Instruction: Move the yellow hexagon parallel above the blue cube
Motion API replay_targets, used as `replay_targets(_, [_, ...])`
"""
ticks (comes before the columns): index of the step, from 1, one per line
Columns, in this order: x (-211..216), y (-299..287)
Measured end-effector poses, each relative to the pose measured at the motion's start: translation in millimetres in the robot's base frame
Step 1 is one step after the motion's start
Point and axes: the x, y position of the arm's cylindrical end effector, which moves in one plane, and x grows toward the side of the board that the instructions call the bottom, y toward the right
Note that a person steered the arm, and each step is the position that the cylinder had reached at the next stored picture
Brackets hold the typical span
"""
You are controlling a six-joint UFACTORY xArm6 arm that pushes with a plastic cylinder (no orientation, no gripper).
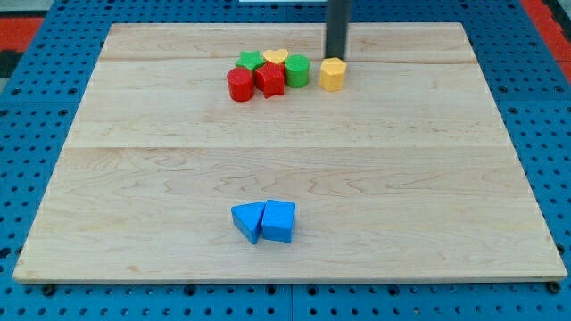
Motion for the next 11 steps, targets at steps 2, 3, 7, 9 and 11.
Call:
replay_targets(2, [6, -28])
replay_targets(3, [-12, -5])
replay_targets(7, [71, -20])
replay_targets(9, [120, -39])
replay_targets(11, [145, -82])
